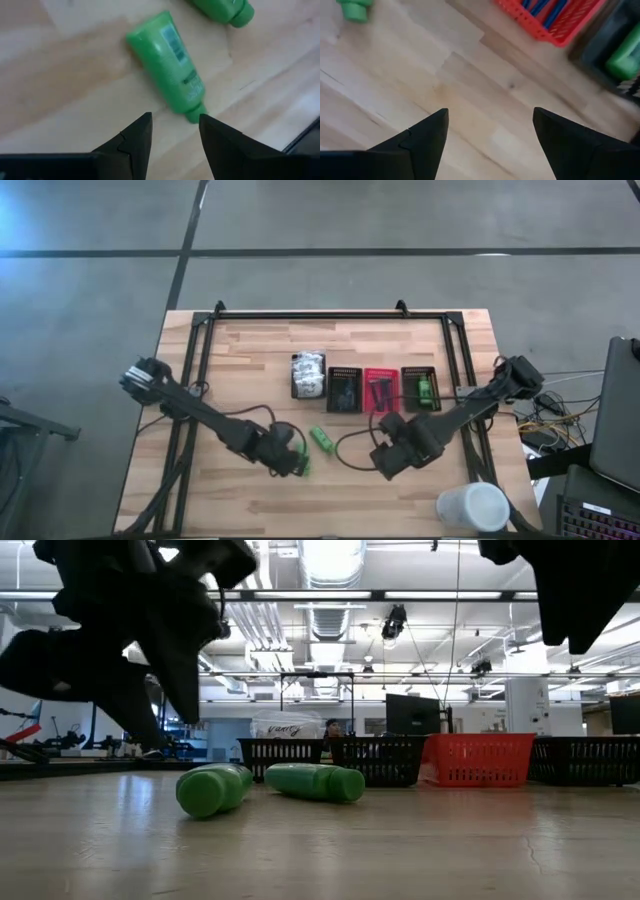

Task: Pick & Place Travel size toiletries
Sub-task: Put the green shampoo into the right black bin

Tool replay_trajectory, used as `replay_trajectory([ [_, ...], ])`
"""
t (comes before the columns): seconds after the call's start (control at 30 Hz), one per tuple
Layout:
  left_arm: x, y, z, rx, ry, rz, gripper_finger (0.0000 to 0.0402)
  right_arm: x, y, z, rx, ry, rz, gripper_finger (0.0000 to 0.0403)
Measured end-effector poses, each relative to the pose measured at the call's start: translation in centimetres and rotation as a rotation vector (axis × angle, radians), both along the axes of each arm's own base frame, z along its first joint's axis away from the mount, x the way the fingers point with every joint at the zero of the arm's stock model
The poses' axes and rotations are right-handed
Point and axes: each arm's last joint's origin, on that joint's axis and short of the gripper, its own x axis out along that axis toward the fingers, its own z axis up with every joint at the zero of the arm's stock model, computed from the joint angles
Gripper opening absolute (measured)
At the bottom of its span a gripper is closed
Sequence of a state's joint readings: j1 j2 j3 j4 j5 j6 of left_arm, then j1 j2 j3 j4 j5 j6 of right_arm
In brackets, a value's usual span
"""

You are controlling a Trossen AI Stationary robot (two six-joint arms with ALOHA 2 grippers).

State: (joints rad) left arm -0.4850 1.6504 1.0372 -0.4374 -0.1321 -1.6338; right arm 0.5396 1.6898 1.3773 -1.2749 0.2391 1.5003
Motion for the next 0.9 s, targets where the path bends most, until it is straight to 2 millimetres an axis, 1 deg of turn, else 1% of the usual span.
replay_trajectory([
  [0.07, 0.6, -0.9, -0.1, -0.036, -0.001, 0.048, 0.0168, -0.2, -0.3, 0.2, -0.02, 0.011, 0.042, 0.0281],
  [0.17, 1.6, -2.2, 0.2, -0.043, -0.025, 0.095, 0.0168, -0.4, -0.6, 0.5, -0.064, -0.011, 0.091, 0.0274],
  [0.27, 2.6, -2.6, 0.3, -0.024, -0.009, 0.139, 0.0168, -0.6, -0.9, 0.5, -0.109, -0.023, 0.125, 0.0268],
  [0.33, 3.0, -2.7, 0.2, 0.009, 0.038, 0.151, 0.0175, -0.8, -1.1, 0.4, -0.127, -0.019, 0.139, 0.0264],
  [0.4, 3.2, -2.7, 0.2, 0.041, 0.089, 0.158, 0.0191, -1.0, -1.3, 0.2, -0.134, -0.011, 0.151, 0.0261],
  [0.5, 3.5, -2.5, 0.4, 0.073, 0.149, 0.162, 0.0228, -1.2, -1.5, 0.0, -0.138, -0.005, 0.162, 0.0256],
  [0.6, 3.7, -2.4, 0.5, 0.083, 0.157, 0.17, 0.0271, -1.3, -1.5, 0.1, -0.138, -0.007, 0.162, 0.0252],
  [0.7, 4.0, -2.4, 0.7, 0.084, 0.137, 0.183, 0.0303, -1.3, -1.5, 0.1, -0.138, -0.01, 0.162, 0.0249],
  [0.8, 4.3, -2.4, 0.7, 0.084, 0.112, 0.192, 0.0322, -1.2, -1.5, 0.1, -0.138, -0.01, 0.162, 0.0247],
  [0.9, 4.1, -2.1, 0.1, 0.083, 0.121, 0.21, 0.0328, -1.2, -1.5, 0.1, -0.141, -0.005, 0.178, 0.0248],
])
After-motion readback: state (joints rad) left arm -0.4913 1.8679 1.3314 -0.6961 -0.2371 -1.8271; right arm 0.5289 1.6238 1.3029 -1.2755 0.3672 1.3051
